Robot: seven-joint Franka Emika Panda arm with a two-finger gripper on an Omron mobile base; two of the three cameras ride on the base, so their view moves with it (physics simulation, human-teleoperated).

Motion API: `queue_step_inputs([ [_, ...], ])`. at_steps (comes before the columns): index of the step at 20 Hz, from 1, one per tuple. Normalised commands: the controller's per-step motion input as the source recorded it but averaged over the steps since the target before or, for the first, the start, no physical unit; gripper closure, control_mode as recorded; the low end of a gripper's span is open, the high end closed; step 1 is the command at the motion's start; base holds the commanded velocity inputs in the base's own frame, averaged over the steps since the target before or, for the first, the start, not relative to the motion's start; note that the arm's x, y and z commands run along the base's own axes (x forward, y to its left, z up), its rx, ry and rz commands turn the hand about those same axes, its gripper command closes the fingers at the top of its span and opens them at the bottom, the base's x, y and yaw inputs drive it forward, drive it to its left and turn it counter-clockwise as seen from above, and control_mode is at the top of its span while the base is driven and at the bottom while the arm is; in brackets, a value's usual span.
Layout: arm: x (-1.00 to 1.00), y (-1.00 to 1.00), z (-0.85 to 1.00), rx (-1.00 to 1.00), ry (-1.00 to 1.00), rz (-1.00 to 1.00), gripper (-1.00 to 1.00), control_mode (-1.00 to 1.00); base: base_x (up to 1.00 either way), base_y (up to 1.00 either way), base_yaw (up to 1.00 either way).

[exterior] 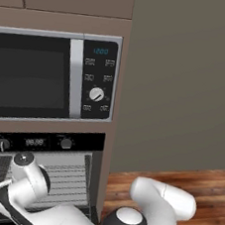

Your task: Take the fish from the oven and place it on the plate on the counter.

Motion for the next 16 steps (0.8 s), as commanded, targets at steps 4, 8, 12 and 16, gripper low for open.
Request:
queue_step_inputs([
  [4,0.43,0.0,-0.33,0.08,-0.12,-0.07,-1.0,-1.0,0.0,0.0,0.0],
  [8,0.4,0.01,-0.01,0.06,0.0,-0.15,-1.0,-1.0,0.0,0.0,0.0],
  [12,0.48,0.07,0.0,0.05,0.03,-0.13,-1.0,-1.0,0.0,0.0,0.0],
  [16,0.1,0.07,0.0,0.02,0.17,-0.09,-1.0,-1.0,0.0,0.0,0.0],
])
